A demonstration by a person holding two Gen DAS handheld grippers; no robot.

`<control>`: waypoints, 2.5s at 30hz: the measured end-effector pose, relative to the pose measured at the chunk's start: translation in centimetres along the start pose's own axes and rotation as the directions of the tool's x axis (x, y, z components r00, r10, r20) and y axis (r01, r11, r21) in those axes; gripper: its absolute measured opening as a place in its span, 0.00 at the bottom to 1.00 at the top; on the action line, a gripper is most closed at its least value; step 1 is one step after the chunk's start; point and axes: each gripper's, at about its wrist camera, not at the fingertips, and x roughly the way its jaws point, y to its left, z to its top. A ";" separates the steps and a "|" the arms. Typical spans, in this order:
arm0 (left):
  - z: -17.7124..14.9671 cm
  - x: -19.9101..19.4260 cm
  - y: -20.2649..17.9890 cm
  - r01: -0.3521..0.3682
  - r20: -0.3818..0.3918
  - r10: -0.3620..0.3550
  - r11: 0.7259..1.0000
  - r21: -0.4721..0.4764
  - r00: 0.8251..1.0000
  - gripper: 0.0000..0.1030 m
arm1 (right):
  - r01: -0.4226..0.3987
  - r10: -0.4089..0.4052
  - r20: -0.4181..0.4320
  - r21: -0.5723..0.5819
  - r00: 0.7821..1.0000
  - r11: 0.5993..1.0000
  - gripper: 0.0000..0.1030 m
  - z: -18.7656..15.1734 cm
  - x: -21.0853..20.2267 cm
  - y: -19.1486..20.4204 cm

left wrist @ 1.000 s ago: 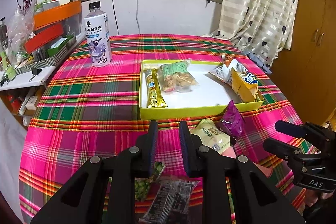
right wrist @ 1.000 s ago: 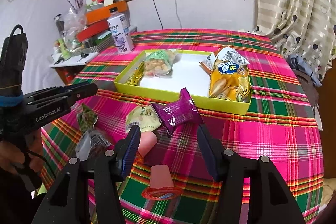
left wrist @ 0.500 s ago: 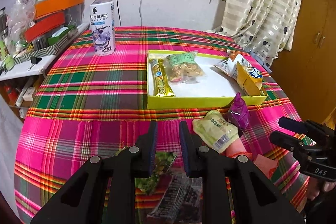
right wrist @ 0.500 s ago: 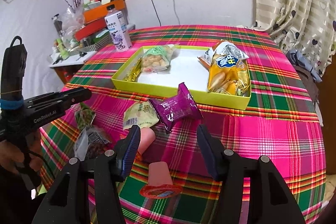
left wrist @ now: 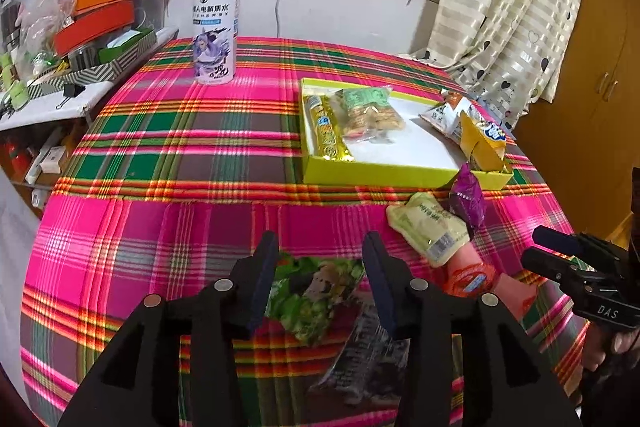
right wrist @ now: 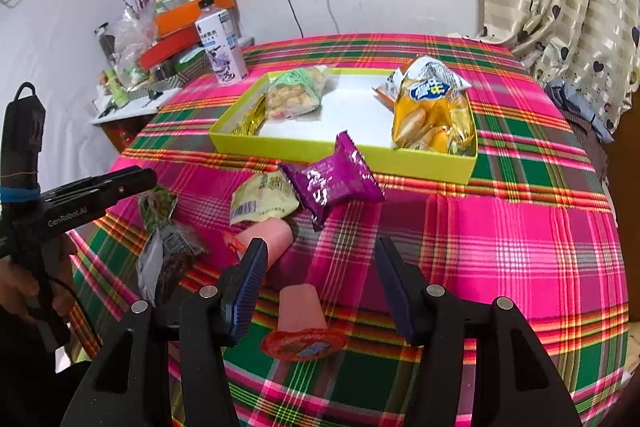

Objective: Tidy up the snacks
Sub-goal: 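Grasp the dark clear snack bag with the left tool while the right tool grasps the pink jelly cup, then carry the dark bag and pink jelly cup into the white box, open both tools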

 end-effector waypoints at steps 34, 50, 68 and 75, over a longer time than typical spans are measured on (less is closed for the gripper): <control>-5.5 1.4 -3.9 0.112 -0.148 -0.087 0.980 0.167 0.985 0.51 | 0.042 -0.046 -0.089 -0.041 0.995 0.998 0.41 -4.0 2.0 0.5; -5.5 1.1 -4.9 0.082 -0.114 -0.059 0.975 0.208 0.992 0.41 | 0.052 -0.052 -0.050 -0.019 0.997 0.998 0.41 -3.8 1.1 0.1; -4.6 0.1 -5.0 0.107 -0.072 -0.095 0.977 0.183 0.993 0.40 | 0.047 -0.047 -0.027 0.011 0.999 0.999 0.41 -3.8 0.3 -0.4; -4.1 0.0 -5.3 0.111 -0.058 -0.102 0.977 0.179 0.993 0.40 | 0.054 -0.054 -0.009 0.022 0.999 0.998 0.41 -3.4 0.1 -0.6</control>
